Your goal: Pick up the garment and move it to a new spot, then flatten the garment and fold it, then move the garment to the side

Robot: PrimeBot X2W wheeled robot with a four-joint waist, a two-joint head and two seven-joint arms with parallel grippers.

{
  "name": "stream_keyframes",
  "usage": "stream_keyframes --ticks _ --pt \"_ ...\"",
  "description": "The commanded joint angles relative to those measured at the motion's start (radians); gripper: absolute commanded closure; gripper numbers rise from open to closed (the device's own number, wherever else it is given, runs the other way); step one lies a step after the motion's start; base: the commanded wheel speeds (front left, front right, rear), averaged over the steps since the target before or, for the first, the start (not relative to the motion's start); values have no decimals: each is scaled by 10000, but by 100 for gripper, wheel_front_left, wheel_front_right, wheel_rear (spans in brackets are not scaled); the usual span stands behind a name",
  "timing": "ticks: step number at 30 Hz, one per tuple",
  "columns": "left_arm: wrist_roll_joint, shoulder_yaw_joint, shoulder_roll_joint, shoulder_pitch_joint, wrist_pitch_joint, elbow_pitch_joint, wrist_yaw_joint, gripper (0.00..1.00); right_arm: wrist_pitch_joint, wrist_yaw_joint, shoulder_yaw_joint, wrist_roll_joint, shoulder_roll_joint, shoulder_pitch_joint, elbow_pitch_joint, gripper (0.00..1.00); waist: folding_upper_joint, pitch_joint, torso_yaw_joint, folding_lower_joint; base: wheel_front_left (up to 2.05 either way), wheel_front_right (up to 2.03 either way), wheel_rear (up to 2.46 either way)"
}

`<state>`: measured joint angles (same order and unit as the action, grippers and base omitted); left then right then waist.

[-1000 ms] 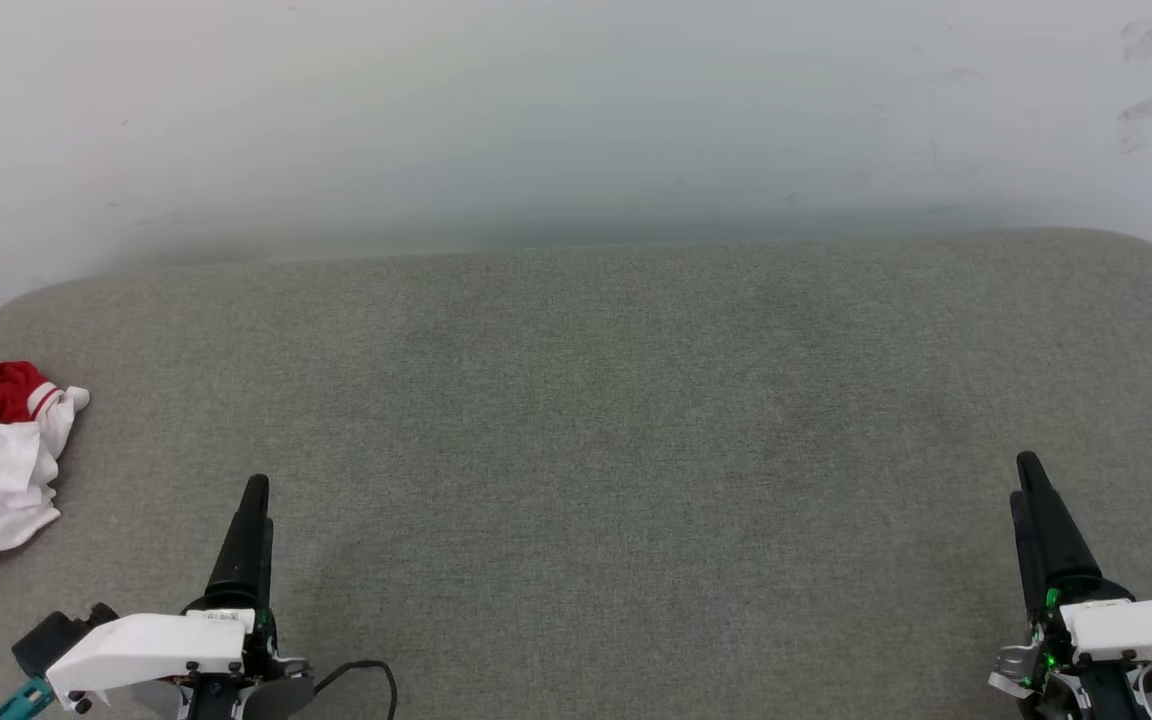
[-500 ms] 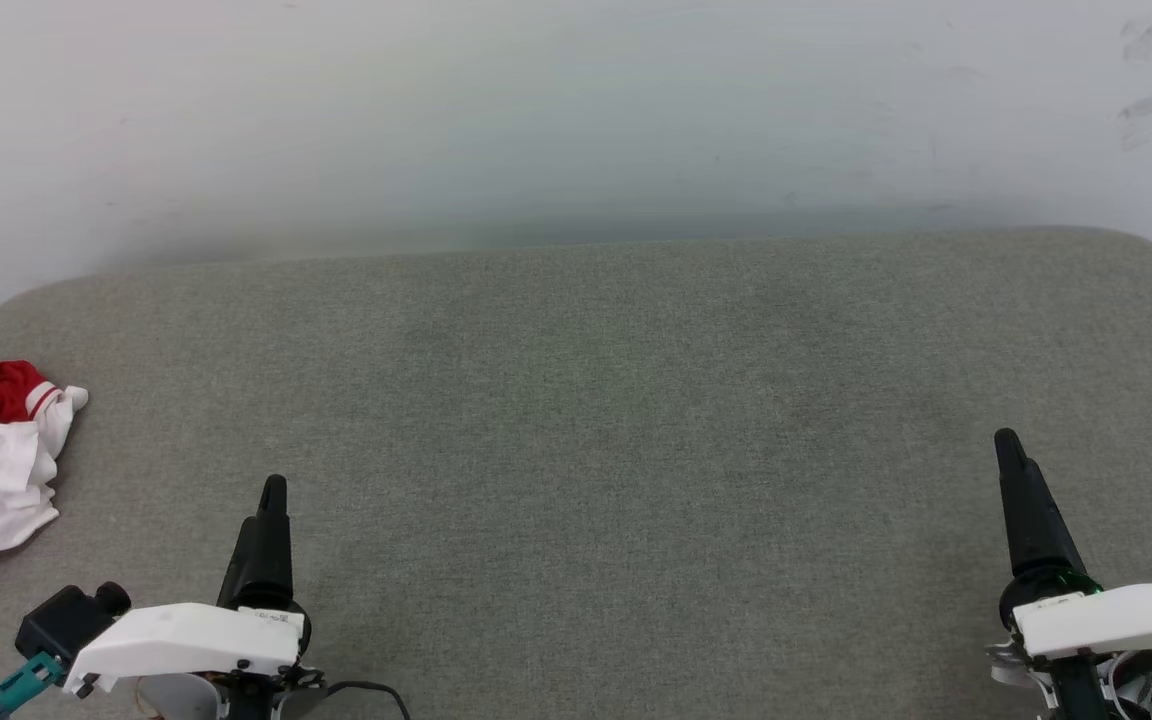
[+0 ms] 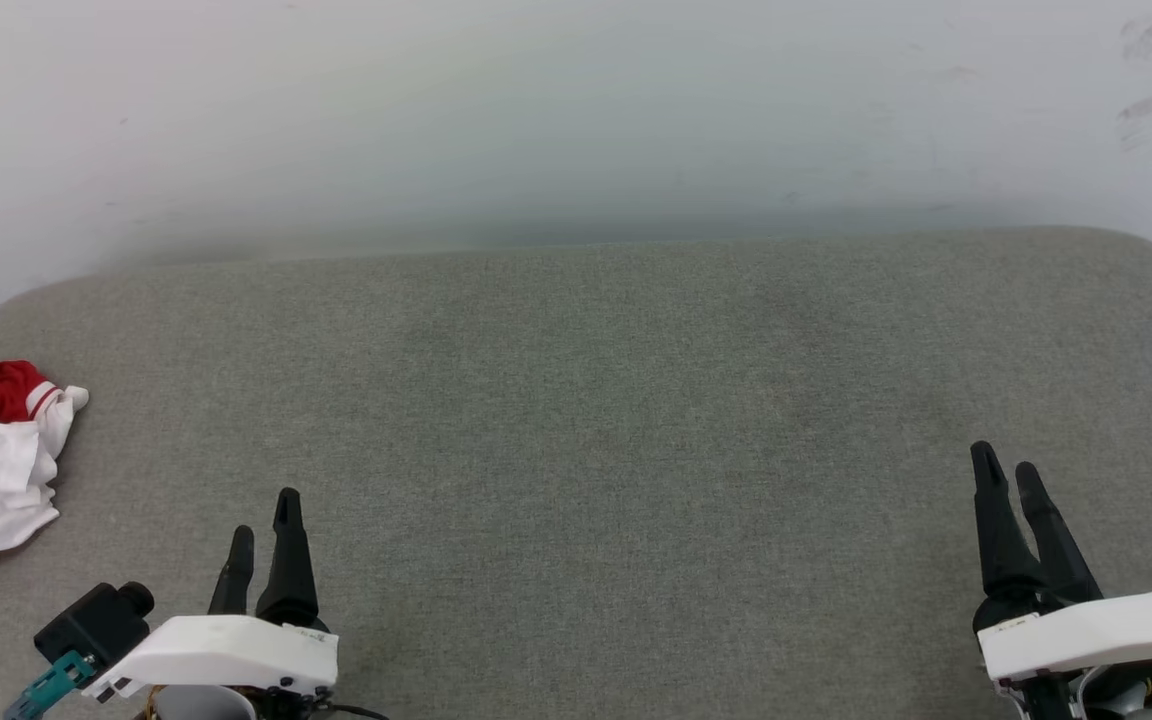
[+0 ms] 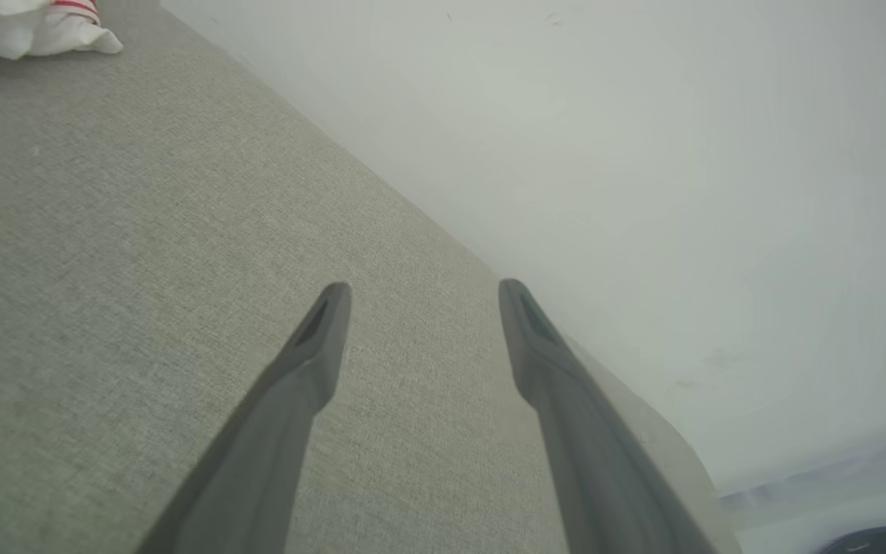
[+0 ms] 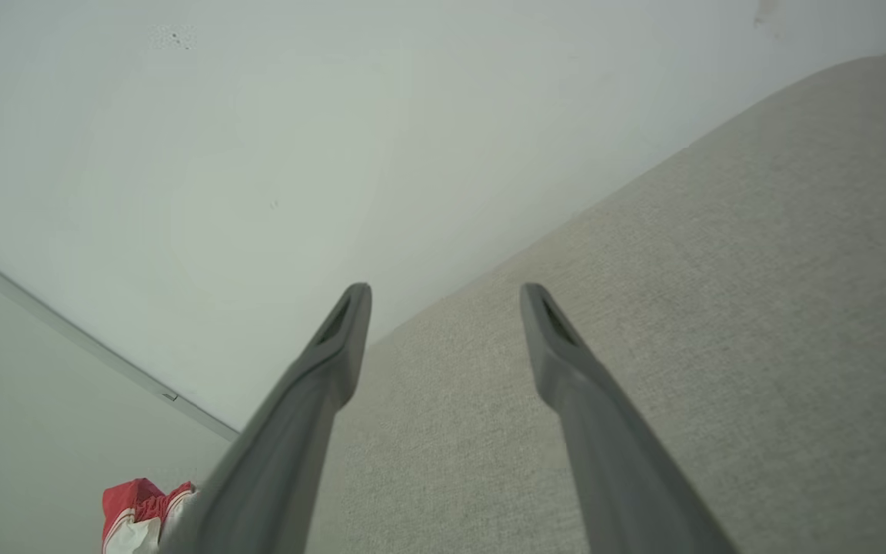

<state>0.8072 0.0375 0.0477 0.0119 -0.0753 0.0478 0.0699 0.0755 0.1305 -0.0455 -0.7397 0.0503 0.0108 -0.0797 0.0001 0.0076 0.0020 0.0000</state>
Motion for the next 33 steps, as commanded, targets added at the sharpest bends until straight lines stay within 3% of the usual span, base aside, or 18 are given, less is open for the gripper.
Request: stream_keyframes --ticks 1,33 --pt "-304 -42 22 -41 -109 -190 35 0 97 2 15 329 9 16 129 0 -1 -3 5 0 0 0 0" --pt "-4082 -684 37 636 -1000 -559 263 0 993 2 132 4228 4 -479 513 0 -1 -77 40 0 0 0 0"
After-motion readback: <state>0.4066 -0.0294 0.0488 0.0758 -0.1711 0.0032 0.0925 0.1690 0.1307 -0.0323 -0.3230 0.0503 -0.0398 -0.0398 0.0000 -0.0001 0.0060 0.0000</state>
